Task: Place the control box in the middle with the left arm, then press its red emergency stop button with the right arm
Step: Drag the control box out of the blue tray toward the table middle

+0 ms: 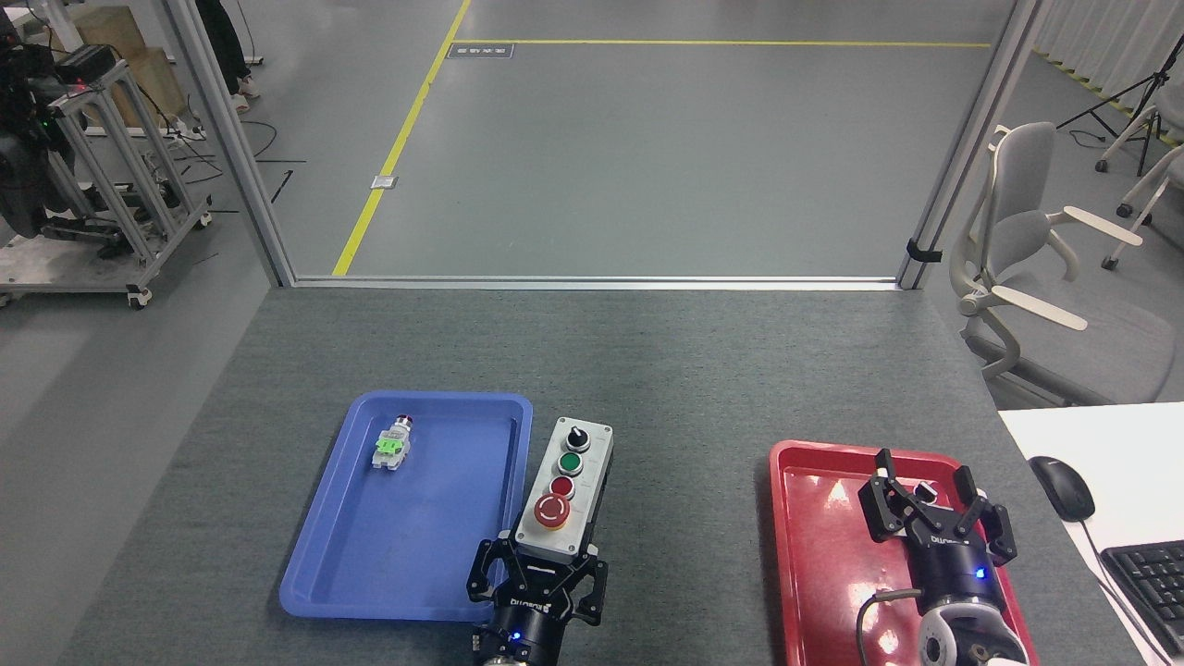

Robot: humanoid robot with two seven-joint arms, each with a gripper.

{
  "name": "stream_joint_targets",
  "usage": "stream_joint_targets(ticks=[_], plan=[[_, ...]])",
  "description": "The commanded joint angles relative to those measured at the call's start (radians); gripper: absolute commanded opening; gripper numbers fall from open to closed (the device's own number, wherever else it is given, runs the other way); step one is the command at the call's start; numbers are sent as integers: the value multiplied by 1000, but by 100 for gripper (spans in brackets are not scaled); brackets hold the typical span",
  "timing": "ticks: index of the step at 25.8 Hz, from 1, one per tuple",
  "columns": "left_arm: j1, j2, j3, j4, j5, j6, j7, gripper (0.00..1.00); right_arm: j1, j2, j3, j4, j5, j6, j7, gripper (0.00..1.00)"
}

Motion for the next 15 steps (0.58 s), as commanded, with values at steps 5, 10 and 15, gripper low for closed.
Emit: stream_joint_targets(ticks=[5, 10, 15], plan=[[-10, -3, -180, 17, 134, 278, -50, 4, 1, -3, 0, 0, 0, 6, 4, 99], [-21, -3, -249, 9, 168, 322, -103, 2, 1, -11, -2, 0, 0, 6, 4, 99], [-85, -4, -324, 20, 269, 328, -115, 0, 1, -14, -26, 0, -2, 3, 2, 99]])
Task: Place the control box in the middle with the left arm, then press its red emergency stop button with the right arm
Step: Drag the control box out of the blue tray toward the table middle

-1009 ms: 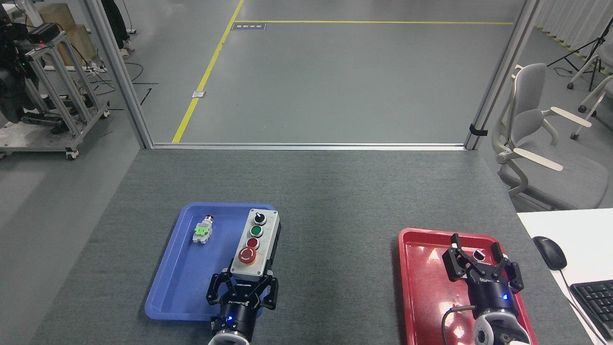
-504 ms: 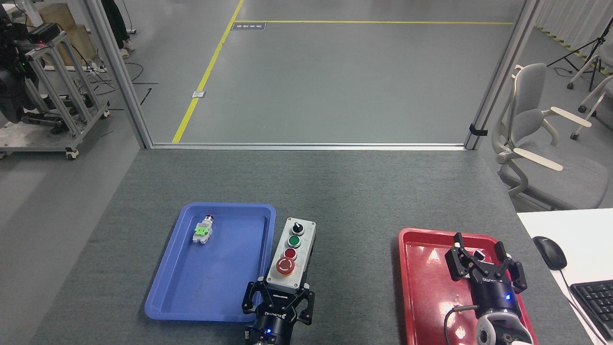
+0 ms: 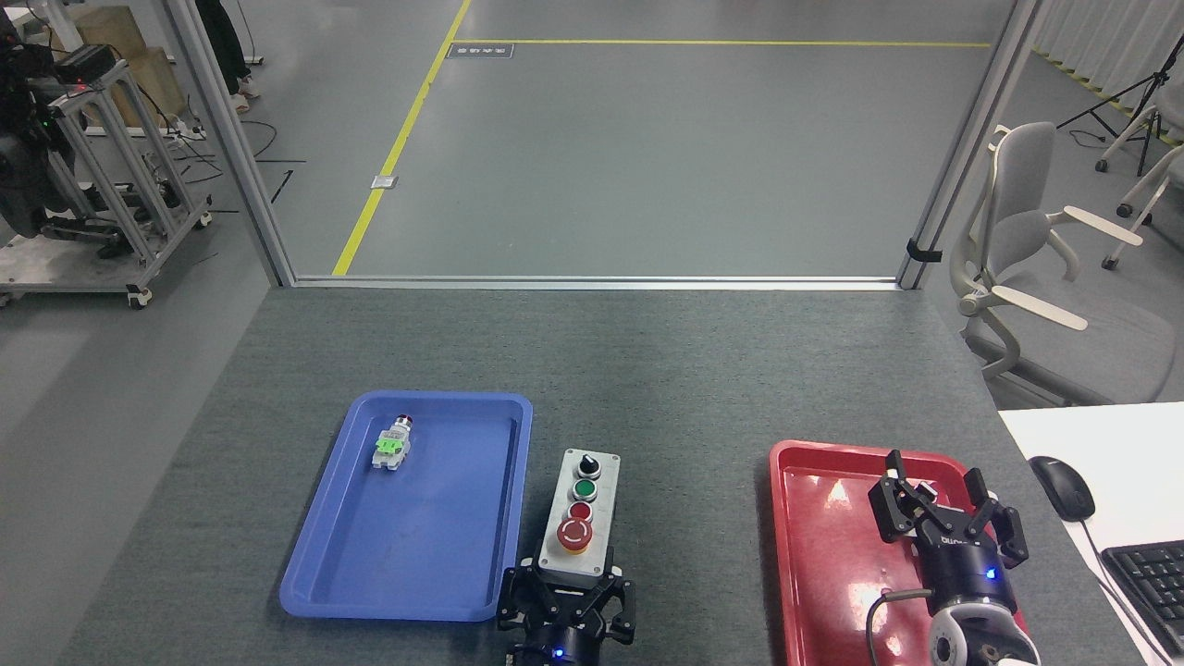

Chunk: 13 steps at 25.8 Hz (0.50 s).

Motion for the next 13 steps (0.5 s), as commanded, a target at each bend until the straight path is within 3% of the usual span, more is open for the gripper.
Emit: stream_joint_targets(ticks=[1, 13], plan=[[-54, -1, -70, 20, 93, 11, -6, 0, 0, -2, -10, 0, 1, -3, -1, 99], [-95, -1, -172, 33, 215, 172, 1, 0, -3, -5, -10, 0, 3, -6, -7, 99]])
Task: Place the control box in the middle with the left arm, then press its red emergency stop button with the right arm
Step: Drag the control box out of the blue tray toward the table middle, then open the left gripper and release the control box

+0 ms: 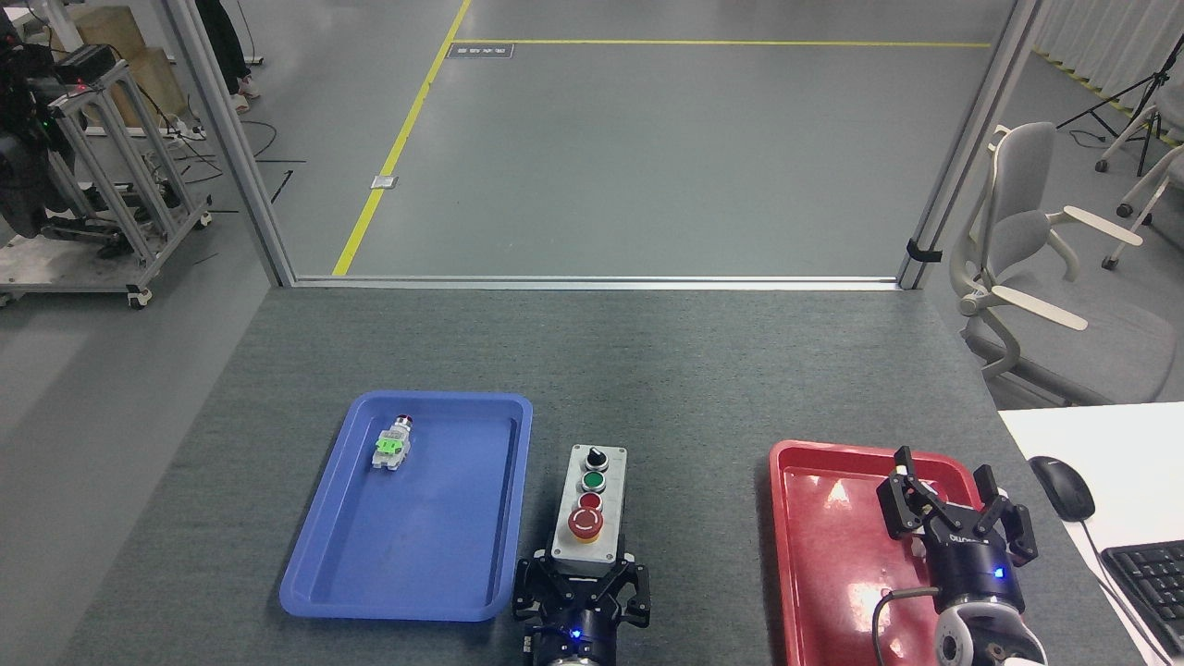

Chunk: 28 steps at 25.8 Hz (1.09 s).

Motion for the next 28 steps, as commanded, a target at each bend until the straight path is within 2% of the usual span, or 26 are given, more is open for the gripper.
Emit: stream_joint_targets(ticks=[1, 9, 20, 21, 24, 25, 26, 28], plan=[[-14, 1, -44, -4, 14, 78, 5, 0, 0, 0, -1, 2, 0, -5, -1, 99], [-14, 1, -65, 0, 16, 148, 4, 0, 3, 0, -1, 2, 2, -5, -1, 99], [-14, 2, -64, 5, 65, 121, 45, 0, 1, 1, -1, 3, 0, -6, -1, 99], [-14, 2, -65, 5, 82, 121, 50, 3, 1, 3, -1, 3, 2, -5, -1, 99], [-14, 2, -64, 8, 146, 124, 51, 43, 0, 3, -1, 3, 2, 0, -1, 99], [-14, 2, -62, 8, 158, 124, 51, 53, 0, 1, 0, 3, 2, 0, -1, 99], [-14, 2, -62, 8, 163, 125, 51, 60, 0, 1, 0, 3, 2, 0, -1, 99], [-14, 2, -64, 6, 163, 128, 51, 63, 0, 1, -1, 3, 2, -2, -1, 99]])
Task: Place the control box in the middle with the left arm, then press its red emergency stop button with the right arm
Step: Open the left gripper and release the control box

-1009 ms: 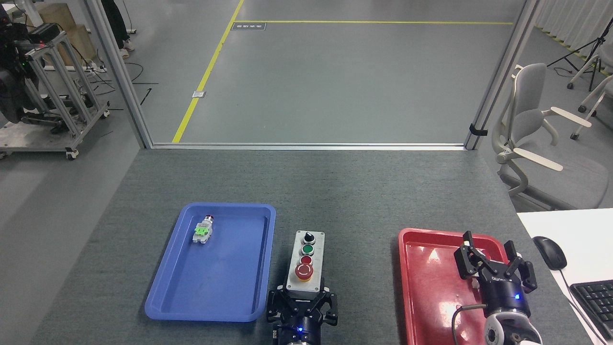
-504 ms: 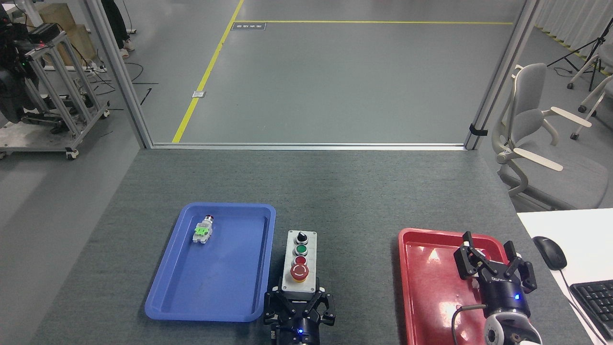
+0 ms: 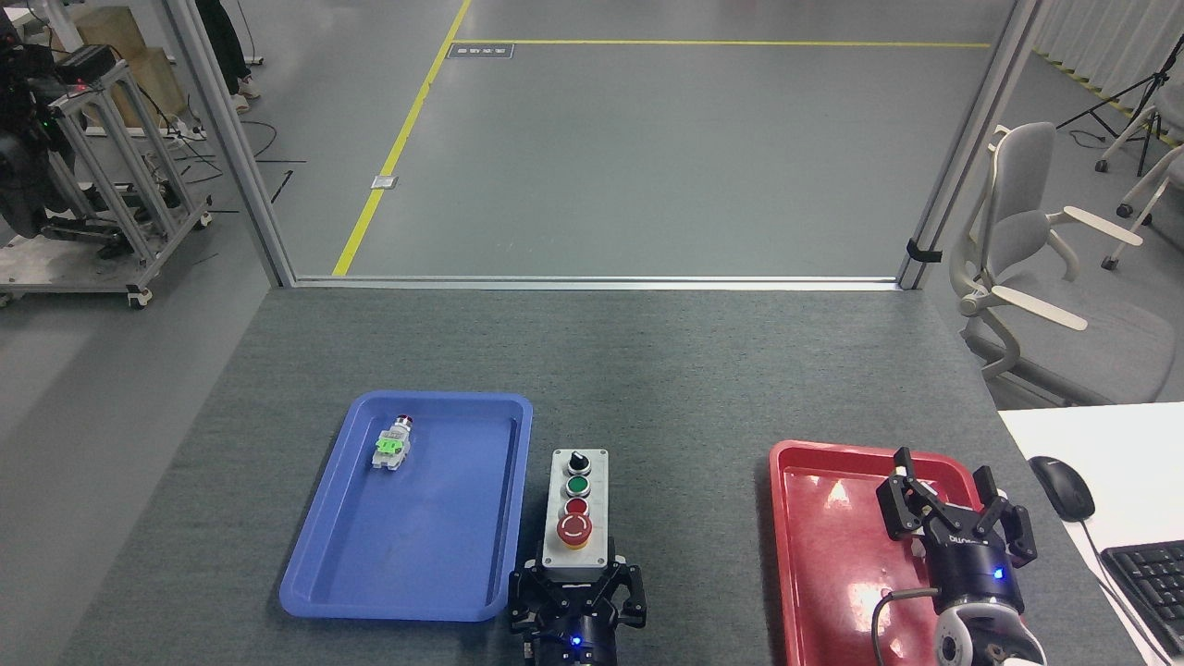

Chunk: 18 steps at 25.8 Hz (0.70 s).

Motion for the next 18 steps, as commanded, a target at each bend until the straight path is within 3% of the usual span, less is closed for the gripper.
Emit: stream_joint_targets(ticks=[1, 2, 5, 15, 18], plan=[[2, 0, 0, -2, 18, 6, -2, 64, -1, -1, 0, 0, -1, -1, 0, 99], [2, 0, 0, -5, 18, 8, 0, 65, -1, -1, 0, 0, -1, -1, 0, 99], [5, 0, -3, -7, 15, 9, 5, 98, -1, -2, 0, 0, -1, -2, 0, 99], [14, 2, -5, -50, 9, 11, 66, 99, 1, -20, 0, 2, -1, 7, 0, 98], [66, 15, 4, -122, -7, 14, 124, 99, -10, -22, 0, 3, -1, 7, 0, 85]])
